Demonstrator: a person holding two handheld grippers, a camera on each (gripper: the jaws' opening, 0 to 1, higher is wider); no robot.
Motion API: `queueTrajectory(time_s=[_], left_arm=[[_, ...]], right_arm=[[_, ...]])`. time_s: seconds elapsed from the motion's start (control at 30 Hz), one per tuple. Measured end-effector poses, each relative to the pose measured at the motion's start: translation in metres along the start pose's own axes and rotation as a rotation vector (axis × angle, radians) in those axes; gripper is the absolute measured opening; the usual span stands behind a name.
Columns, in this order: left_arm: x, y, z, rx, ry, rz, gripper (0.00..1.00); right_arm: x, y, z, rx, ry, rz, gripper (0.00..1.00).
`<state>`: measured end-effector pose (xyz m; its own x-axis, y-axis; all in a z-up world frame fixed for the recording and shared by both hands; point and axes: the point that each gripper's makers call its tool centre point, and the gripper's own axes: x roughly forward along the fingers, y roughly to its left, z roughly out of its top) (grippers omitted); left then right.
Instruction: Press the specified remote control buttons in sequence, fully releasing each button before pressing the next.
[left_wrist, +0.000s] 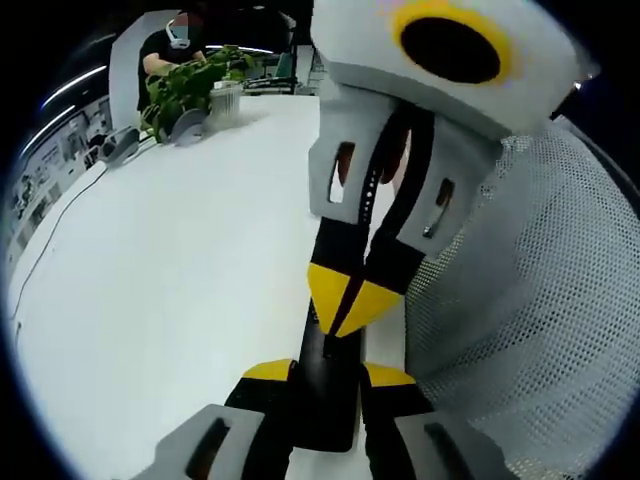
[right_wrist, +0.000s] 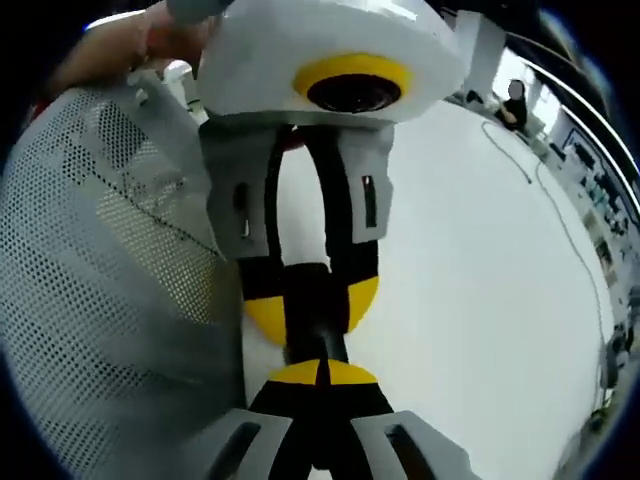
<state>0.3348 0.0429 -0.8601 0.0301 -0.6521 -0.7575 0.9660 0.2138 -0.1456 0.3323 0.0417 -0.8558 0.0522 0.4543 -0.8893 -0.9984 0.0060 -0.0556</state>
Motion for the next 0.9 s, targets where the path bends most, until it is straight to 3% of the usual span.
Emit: queueTrajectory(time_s=[0.13,0.3,0.67,0.8,0.9], left_arm=[[0.0002,-0.0008,-0.0003,0.009,0.003,0.001,0.25],[0.0002,-0.0009,-0.0003,0.016,0.007,0.000,0.25],[-0.0002,-0.0011,-0.0001,0.022,0.009,0.001,0.25],[-0.0005,-0.0012,-0.0002,0.020,0.007,-0.001,0.25],[-0.0008,-0.0012,-0.0003,0.017,0.002,0.000,0.25]], right_arm=[[0.0011,0.0011,0.0007,-0.055,0.034,-0.005,0.00],[0.0018,-0.0017,0.0014,-0.042,0.035,-0.015,0.00],[-0.0020,-0.0006,0.0019,0.058,-0.112,-0.077,0.00],[-0.0013,0.0010,0.0021,-0.022,-0.096,-0.088,0.00],[-0.0006,0.0015,0.0038,-0.135,-0.067,-0.086,0.00]])
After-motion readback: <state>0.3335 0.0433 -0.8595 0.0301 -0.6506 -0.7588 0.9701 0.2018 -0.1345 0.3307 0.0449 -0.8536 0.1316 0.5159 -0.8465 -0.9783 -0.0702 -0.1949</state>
